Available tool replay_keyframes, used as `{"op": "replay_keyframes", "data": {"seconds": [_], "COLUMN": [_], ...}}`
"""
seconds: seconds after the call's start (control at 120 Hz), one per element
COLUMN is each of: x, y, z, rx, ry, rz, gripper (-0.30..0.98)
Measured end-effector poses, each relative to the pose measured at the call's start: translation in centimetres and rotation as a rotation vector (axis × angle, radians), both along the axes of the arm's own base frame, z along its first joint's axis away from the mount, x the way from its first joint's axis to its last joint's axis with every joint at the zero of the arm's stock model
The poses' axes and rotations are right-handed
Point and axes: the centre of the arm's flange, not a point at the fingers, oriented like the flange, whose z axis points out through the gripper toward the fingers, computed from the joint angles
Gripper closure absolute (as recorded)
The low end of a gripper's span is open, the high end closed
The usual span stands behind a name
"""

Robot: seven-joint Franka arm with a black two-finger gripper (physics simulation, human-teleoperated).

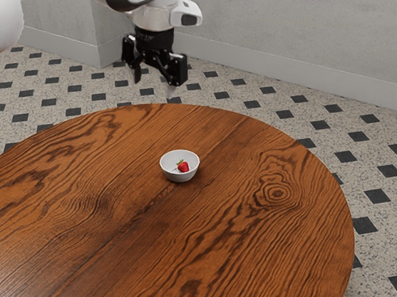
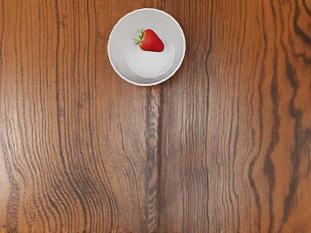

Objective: Take strawberry from the bowl

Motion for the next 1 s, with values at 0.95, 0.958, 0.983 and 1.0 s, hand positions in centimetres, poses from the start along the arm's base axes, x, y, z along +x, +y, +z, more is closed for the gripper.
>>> {"op": "replay_keyframes", "data": {"seconds": [0.95, 0.958, 0.983, 1.0], "x": [9.1, 9.3, 9.7, 9.9], "y": [3.5, 3.5, 3.5, 3.6], "z": [-23.3, -23.5, -23.9, -24.3], "rx": [-0.079, -0.079, -0.078, -0.077], "ry": [0.085, 0.084, 0.078, 0.076], "rz": [0.2, 0.201, 0.203, 0.205], "gripper": [0.38, 0.38, 0.38, 0.38]}}
